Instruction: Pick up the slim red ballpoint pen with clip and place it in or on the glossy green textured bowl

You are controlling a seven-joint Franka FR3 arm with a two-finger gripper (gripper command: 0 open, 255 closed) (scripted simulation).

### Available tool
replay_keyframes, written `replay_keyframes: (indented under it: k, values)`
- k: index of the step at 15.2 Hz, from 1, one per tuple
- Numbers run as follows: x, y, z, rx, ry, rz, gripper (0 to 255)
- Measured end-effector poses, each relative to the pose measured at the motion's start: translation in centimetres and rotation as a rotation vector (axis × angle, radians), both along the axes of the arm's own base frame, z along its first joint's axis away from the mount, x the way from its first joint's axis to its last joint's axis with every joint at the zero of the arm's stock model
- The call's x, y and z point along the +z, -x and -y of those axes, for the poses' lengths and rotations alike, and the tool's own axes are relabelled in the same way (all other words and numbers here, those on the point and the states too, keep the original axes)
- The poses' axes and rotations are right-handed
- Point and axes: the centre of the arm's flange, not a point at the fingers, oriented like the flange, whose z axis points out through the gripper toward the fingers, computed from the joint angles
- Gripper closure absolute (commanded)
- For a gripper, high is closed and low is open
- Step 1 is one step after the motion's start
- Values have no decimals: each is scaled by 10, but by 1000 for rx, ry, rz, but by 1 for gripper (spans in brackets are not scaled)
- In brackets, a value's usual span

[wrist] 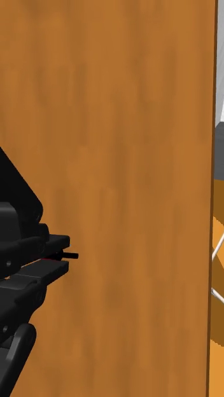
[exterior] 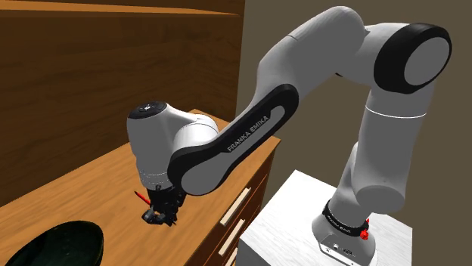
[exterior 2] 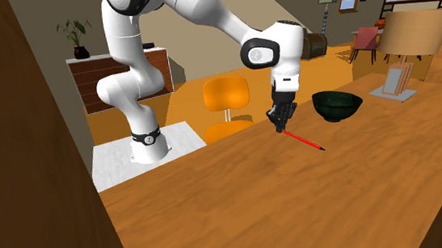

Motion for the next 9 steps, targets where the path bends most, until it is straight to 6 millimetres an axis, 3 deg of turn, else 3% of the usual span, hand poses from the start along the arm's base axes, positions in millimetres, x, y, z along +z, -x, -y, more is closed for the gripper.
replay_keyframes:
  k: [9]
  values:
    - [39,5,-6,11,-9,-5,255]
